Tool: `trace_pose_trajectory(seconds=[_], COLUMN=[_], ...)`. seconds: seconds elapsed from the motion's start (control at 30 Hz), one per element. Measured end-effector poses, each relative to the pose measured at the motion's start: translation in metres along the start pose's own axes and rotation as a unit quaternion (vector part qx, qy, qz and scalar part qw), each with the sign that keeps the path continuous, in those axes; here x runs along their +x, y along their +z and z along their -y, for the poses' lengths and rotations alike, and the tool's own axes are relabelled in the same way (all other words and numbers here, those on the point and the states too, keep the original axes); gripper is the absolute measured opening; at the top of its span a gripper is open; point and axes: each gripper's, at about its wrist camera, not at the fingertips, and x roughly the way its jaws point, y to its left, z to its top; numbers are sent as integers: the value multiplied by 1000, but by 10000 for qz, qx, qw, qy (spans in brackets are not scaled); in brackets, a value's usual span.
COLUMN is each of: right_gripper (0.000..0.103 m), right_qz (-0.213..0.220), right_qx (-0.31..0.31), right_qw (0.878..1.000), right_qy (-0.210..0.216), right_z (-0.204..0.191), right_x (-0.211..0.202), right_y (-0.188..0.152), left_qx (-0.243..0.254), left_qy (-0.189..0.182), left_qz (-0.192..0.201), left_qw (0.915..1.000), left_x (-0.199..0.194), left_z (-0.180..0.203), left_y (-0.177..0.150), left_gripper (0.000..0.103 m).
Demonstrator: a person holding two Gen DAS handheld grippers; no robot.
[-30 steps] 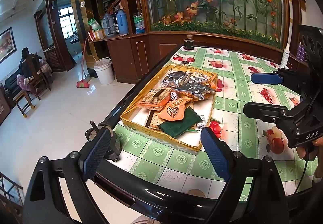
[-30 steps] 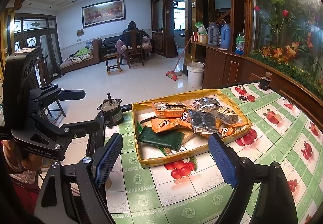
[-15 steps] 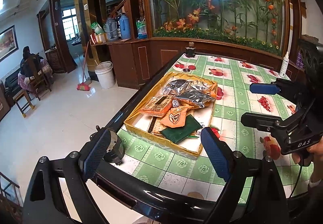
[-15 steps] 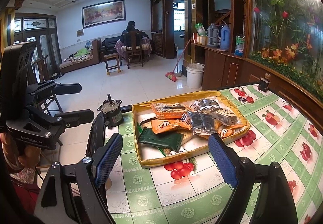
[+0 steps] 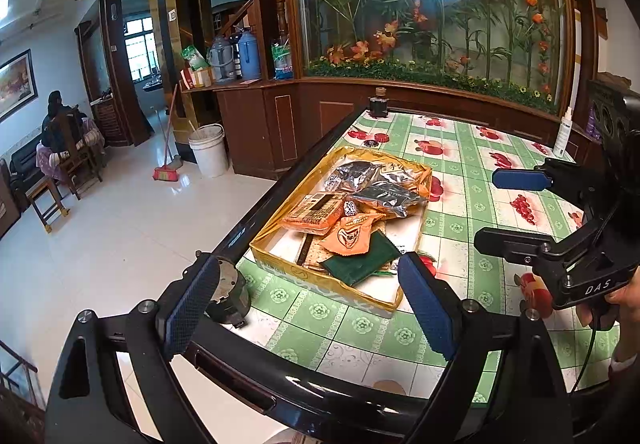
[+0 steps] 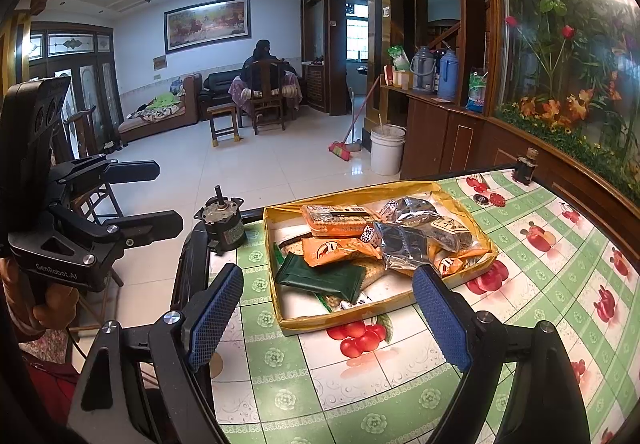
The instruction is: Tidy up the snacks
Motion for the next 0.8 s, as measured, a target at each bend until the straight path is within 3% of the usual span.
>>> trace_pose_trajectory(seconds=[0.8], right_gripper=[88], right_qz=[16], right_qx=[-171], right_qw=[9998], right_qy=[68], right_z=[-8], right_x=[3], right_y=[8], left_qx=[-49], left_qy=[102], left_qz=[109], left_qw=[9999], left_x=[-9], left_z=[-11], left_y=[6], left_gripper=[92])
